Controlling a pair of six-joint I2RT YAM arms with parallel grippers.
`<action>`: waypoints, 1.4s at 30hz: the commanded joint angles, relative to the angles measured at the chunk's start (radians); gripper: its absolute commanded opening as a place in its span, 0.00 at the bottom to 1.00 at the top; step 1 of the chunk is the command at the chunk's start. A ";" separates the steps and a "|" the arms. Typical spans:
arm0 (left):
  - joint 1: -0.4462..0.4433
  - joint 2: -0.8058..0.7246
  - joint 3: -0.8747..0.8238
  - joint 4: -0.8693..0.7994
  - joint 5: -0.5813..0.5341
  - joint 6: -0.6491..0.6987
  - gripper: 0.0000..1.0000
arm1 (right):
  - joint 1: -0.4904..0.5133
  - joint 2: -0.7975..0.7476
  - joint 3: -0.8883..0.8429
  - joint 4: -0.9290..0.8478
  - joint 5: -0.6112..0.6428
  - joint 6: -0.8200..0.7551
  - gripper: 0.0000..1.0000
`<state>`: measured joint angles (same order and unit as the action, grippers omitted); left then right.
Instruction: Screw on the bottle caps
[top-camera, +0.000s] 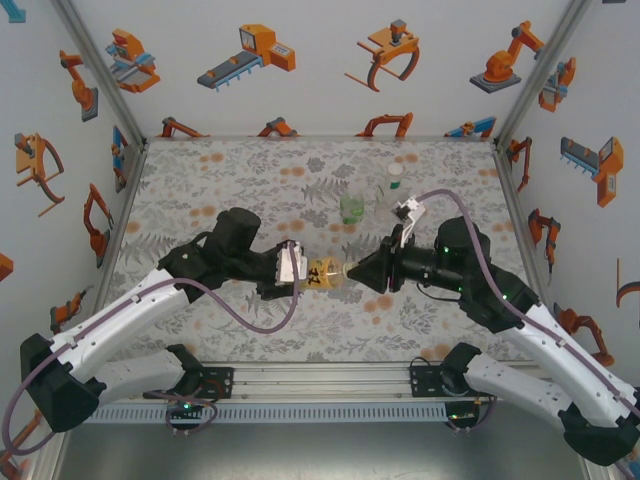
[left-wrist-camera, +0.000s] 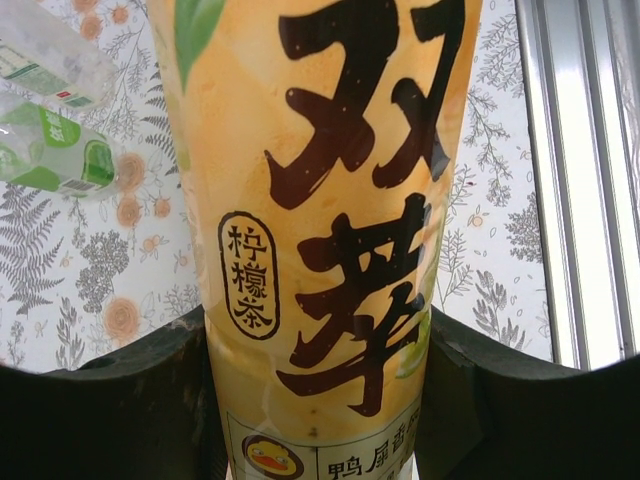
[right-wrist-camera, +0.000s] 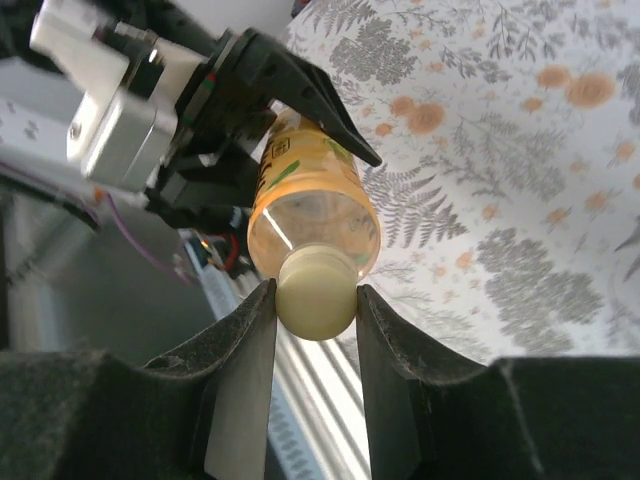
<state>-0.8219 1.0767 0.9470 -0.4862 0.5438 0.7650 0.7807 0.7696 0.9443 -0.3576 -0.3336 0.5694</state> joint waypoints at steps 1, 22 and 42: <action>-0.022 -0.023 0.010 0.022 0.082 0.025 0.00 | -0.001 -0.012 -0.042 0.053 0.125 0.270 0.09; -0.022 -0.032 0.002 0.047 0.073 -0.002 0.00 | 0.007 -0.191 -0.164 0.267 -0.014 -0.171 0.10; -0.006 0.002 0.032 0.079 -0.265 -0.130 0.00 | 0.007 -0.147 -0.186 0.110 -0.049 -0.580 0.11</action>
<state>-0.8375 1.0710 0.9478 -0.4389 0.3897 0.6918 0.7822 0.5934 0.7616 -0.1905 -0.4545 0.0196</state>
